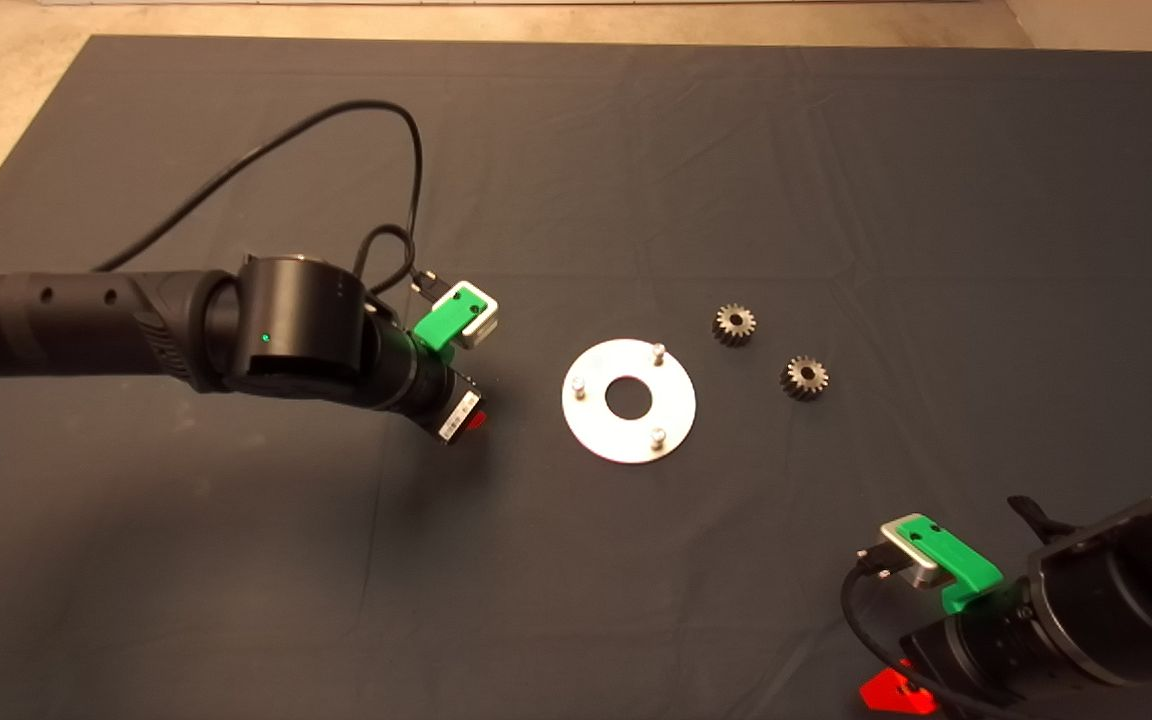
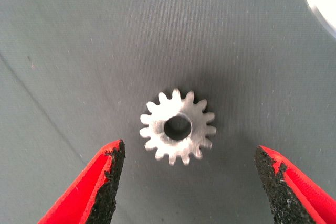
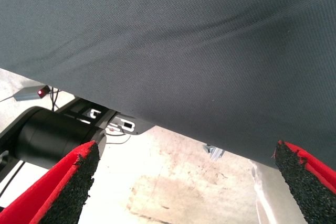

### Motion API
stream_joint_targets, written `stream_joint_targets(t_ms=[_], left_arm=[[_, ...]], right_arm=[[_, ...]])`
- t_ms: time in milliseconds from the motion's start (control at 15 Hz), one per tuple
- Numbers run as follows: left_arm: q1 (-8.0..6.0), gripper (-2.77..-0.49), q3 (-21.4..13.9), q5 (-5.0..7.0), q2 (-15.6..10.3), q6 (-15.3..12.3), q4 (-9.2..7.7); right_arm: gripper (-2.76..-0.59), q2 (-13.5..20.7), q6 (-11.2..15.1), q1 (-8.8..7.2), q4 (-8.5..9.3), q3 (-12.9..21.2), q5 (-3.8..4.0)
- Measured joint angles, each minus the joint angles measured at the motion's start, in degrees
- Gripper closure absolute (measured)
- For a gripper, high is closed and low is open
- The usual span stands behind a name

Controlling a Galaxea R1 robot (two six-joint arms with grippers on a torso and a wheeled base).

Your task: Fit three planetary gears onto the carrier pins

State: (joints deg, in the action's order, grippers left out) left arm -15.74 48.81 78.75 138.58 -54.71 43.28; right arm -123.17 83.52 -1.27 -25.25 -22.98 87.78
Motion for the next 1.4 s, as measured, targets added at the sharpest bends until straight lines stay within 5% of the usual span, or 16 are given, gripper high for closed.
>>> stream_joint_targets(t_ms=[133,333,1400], left_arm=[[0.88,-1.75,0.5,-1.65,0.1,-0.1,1.14],[2.05,-1.75,1.1,-2.27,0.5,-0.1,1.68],[2.05,-1.75,3.6,-2.29,0.8,0.1,3.34]], right_arm=[[-2.50,0.4,-0.2,0.00,0.00,0.0,0.07],[-2.50,0.6,-0.6,-0.05,0.00,0.0,-0.05],[-2.50,3.4,-2.5,-0.02,0.02,0.0,0.06]])
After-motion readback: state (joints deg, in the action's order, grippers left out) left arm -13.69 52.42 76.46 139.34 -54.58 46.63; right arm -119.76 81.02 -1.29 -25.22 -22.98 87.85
